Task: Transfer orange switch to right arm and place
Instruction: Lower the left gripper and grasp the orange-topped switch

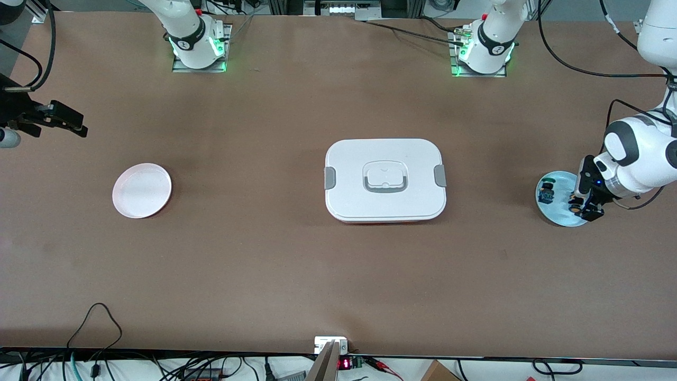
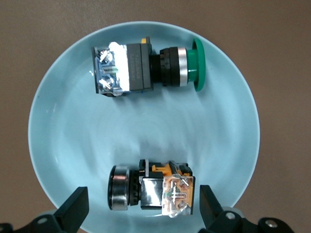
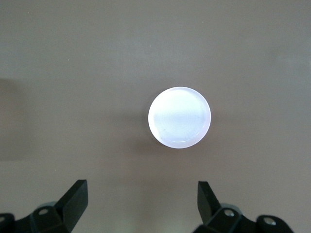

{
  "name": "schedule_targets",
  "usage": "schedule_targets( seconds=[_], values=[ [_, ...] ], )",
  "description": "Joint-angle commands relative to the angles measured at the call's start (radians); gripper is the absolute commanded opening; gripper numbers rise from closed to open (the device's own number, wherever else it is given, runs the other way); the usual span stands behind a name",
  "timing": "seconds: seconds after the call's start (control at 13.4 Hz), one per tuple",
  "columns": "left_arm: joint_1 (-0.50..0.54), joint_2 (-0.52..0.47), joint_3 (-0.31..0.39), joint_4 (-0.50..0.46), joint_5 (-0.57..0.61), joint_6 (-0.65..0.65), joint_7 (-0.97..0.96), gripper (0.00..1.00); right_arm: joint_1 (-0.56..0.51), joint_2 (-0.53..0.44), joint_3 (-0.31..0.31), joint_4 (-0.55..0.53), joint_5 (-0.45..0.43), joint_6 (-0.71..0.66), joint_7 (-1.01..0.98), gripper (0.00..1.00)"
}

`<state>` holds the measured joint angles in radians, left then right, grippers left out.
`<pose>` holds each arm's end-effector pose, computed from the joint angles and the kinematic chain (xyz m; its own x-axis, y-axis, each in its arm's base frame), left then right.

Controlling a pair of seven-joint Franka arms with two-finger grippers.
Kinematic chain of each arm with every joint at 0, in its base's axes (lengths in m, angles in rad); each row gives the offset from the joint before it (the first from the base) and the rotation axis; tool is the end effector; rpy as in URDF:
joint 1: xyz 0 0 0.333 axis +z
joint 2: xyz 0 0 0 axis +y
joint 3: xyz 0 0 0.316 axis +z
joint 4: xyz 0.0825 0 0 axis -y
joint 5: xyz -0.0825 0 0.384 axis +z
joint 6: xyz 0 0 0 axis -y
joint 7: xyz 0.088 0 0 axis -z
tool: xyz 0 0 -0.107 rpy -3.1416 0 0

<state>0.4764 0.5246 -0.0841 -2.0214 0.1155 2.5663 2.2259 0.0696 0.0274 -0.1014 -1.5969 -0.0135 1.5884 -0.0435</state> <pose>0.5583 0.2299 0.1895 -0.3401 -0.9398 -0.0321 -0.9403 0.3404 -0.0040 0.5627 -0.0186 0.5985 0.9993 0.0119 -0.0364 0.0124 -0.9998 0.0147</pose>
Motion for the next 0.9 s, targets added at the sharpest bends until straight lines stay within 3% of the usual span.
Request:
schedule_targets(
  seconds=[0.0,0.45,0.82],
  values=[
    [0.027,0.028,-0.017,0.020,-0.004,0.021,0.034,1.00,-0.001,-0.020,0.008,-0.014,-0.005,0.010,0.004,1.00],
    [0.027,0.038,-0.017,0.020,-0.004,0.037,0.031,1.00,0.001,-0.020,0.008,-0.014,-0.005,0.022,0.005,1.00],
    [0.027,0.038,-0.025,0.020,-0.004,0.037,0.034,0.79,0.002,-0.020,0.011,-0.014,-0.009,0.022,0.005,1.00]
  ],
)
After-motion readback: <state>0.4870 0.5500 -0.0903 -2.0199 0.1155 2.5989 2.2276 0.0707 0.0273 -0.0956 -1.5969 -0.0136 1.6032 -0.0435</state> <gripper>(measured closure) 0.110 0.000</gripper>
